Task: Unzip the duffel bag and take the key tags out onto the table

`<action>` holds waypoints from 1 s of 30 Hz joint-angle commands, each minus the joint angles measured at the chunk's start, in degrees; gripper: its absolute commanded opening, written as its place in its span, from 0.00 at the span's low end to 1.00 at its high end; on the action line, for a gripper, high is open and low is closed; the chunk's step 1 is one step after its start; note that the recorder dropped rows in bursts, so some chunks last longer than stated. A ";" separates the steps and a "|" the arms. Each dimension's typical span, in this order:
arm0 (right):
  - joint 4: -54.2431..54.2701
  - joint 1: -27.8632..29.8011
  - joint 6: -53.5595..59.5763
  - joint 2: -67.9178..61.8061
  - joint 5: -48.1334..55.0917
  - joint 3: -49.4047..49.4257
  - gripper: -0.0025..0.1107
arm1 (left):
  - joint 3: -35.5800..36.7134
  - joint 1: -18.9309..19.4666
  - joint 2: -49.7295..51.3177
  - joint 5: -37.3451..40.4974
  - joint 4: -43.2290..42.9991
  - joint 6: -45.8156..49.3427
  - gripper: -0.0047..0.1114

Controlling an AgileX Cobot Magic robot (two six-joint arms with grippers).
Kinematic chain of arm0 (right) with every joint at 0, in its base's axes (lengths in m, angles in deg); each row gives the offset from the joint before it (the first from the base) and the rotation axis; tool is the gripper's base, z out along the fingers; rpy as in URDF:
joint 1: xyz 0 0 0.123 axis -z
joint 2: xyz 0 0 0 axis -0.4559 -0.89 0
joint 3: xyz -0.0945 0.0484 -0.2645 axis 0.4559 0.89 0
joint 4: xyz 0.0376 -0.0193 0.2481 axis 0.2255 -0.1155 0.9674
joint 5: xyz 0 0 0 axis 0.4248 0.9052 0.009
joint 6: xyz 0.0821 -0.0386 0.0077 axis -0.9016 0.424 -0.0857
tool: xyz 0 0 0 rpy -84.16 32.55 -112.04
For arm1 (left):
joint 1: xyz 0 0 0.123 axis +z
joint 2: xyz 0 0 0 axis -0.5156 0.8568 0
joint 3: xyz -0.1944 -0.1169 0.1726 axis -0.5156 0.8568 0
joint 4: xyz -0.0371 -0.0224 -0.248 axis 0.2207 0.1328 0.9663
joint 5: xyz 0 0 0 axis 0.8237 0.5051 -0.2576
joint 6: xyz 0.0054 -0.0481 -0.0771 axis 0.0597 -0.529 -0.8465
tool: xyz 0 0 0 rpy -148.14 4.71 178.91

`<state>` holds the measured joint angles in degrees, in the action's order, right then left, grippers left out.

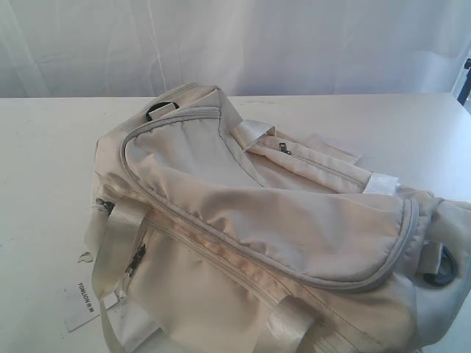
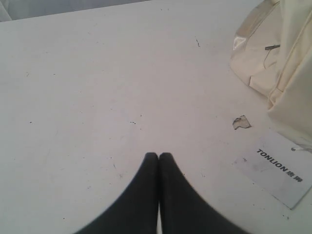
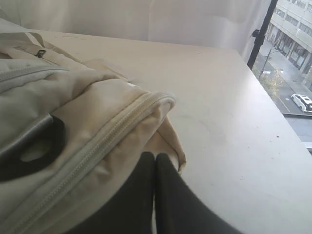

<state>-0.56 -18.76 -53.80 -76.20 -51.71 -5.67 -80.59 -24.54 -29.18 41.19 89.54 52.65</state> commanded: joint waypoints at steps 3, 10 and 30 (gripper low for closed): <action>0.20 0.33 -0.05 0.29 -0.52 0.09 0.02 | 0.15 -0.42 -0.30 -0.22 0.00 -0.45 0.04; 0.20 0.33 -0.05 0.29 -0.52 0.09 0.02 | 0.15 -0.42 -0.30 -0.22 0.00 -0.45 0.04; 0.20 0.33 -0.03 0.29 -21.33 0.09 0.02 | 0.15 -0.42 -0.30 -0.22 0.00 -0.45 0.04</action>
<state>-0.56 -18.76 -53.80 -76.20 -67.72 -5.67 -80.59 -24.54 -29.18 41.19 89.54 52.65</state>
